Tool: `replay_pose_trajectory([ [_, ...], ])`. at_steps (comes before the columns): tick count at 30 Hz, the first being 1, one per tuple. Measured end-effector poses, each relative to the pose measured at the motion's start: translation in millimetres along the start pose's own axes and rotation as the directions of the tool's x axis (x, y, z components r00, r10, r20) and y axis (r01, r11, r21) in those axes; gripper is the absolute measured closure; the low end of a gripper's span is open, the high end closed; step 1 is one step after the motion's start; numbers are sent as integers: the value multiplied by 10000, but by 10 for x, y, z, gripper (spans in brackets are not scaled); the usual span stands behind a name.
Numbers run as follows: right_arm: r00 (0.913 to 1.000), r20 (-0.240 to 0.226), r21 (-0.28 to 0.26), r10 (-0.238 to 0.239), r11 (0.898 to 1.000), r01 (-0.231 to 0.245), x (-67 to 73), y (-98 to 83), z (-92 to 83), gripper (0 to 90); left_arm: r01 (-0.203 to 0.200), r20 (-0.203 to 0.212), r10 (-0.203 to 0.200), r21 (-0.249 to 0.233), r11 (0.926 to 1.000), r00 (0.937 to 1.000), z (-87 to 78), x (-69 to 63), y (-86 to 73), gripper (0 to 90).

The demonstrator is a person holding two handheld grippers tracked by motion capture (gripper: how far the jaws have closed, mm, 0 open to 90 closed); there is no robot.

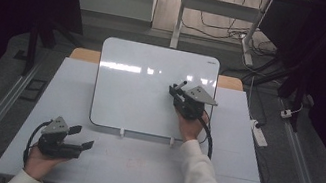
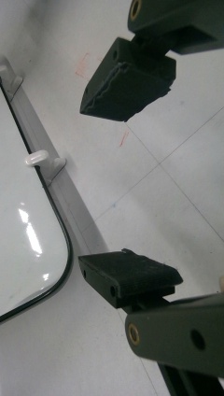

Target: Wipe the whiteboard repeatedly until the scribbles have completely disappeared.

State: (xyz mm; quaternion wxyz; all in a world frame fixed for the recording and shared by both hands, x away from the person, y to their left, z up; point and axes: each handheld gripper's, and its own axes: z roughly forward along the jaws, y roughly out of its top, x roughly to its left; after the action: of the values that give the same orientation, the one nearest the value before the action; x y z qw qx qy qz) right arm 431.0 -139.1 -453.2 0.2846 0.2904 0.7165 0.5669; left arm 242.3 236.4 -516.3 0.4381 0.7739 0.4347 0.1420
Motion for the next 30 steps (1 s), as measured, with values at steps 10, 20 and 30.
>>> replay_pose_trajectory([
  [10, 9986, -502, 402, -192, 9990, 212, 45, -25, -33, 779, 6, -34, -6, -15, 10000, 10000, -5, 1, -1, 252],
  [20, 9954, -952, 619, 137, 9981, -79, 72, -42, -497, 779, -65, -102, 63, -202, 9998, 9999, -15, -17, 16, 256],
  [30, 9682, -2485, 1662, 281, 9860, 141, 307, -157, -905, 778, -178, 149, 192, -896, 9958, 9997, -32, -64, 107, 270],
])
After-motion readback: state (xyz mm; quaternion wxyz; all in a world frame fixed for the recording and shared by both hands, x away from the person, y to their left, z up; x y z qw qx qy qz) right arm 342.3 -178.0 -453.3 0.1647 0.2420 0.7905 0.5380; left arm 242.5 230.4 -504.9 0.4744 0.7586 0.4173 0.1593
